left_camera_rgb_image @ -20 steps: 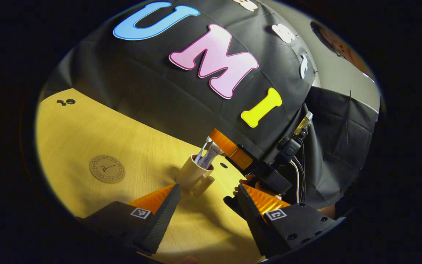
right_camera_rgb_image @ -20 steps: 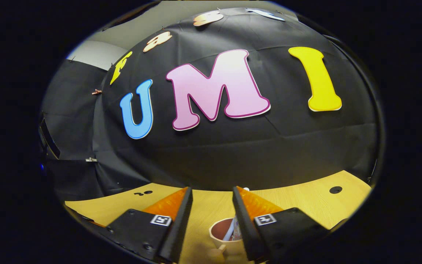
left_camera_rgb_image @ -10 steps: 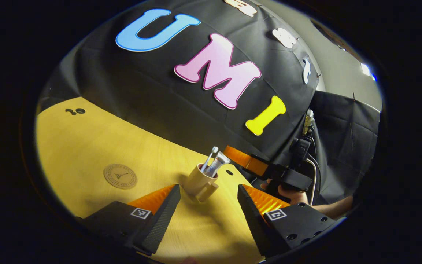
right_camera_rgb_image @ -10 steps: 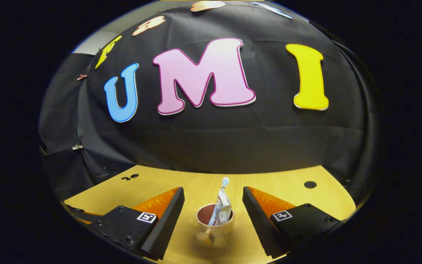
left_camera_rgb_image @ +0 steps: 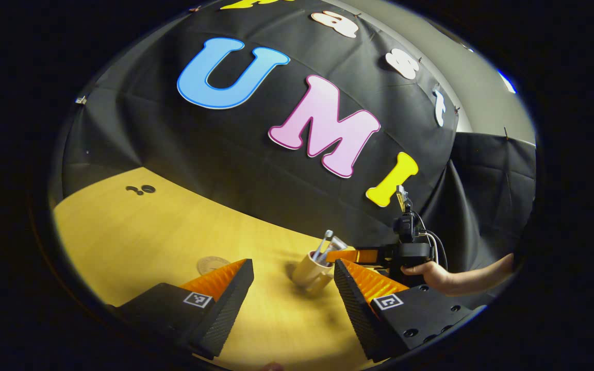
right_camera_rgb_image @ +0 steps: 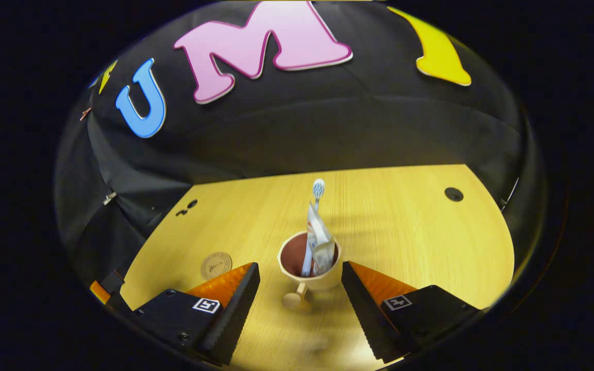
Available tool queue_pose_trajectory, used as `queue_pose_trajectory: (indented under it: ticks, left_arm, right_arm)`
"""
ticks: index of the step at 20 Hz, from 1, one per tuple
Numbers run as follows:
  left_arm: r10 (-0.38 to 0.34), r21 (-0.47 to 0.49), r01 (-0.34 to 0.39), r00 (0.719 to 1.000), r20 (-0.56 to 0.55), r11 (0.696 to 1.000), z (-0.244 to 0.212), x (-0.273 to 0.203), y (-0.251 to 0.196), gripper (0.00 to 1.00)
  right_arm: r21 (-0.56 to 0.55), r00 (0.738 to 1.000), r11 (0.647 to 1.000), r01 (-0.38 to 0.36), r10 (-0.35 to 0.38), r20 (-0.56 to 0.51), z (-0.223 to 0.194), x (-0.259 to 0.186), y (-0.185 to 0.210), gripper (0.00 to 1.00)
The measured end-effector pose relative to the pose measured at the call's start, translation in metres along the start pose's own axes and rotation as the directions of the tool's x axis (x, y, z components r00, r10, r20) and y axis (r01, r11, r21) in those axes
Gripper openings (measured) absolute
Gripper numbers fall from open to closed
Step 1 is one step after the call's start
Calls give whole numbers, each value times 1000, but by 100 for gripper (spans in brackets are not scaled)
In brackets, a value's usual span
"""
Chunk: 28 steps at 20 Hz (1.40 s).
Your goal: Put the toothbrush and toothpaste on the desktop into the cup, then pick up the cup and place it on the coaster on the desktop.
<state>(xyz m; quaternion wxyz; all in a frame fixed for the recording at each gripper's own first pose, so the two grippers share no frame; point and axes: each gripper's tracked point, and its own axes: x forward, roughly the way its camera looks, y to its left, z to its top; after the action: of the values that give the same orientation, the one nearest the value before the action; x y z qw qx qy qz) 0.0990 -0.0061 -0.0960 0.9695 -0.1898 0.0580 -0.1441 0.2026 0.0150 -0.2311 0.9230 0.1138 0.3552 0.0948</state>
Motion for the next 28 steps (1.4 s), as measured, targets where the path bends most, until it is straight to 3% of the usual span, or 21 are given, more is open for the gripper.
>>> queue_pose_trajectory:
  ticks: [5, 9, 16, 21, 22, 23, 24, 28]
  left_arm:
    - [103, 30, -104, 994, 21, 994, 11, -33, 40, 98]
    - [153, -3, -153, 988, 1, 988, 3, -56, 59, 98]
    - [218, -10, -219, 974, -70, 976, -27, -74, 75, 98]
    - [214, -18, -217, 971, -106, 976, -39, -72, 71, 98]
    - [211, -20, -214, 971, -111, 977, -40, -71, 70, 98]
    - [205, -21, -209, 972, -117, 978, -42, -70, 68, 98]
    - [202, -21, -206, 972, -121, 978, -43, -70, 66, 98]
    - [192, -21, -197, 971, -140, 980, -50, -68, 62, 98]
  right_arm:
    - [103, 984, 995, 10, 8, -177, -32, 20, 1, 98]
    - [221, 951, 974, 52, 20, -309, -49, 39, 3, 98]
    - [94, 897, 991, 100, -49, -439, -70, 59, -6, 98]
    - [69, 875, 992, 109, -62, -481, -82, 66, -5, 94]
    - [83, 871, 991, 106, -52, -488, -83, 66, -2, 76]
    - [98, 869, 989, 107, -46, -492, -81, 65, 0, 76]
    - [97, 867, 989, 111, -49, -496, -81, 65, -2, 71]
    - [86, 860, 989, 123, -63, -506, -81, 64, -3, 72]
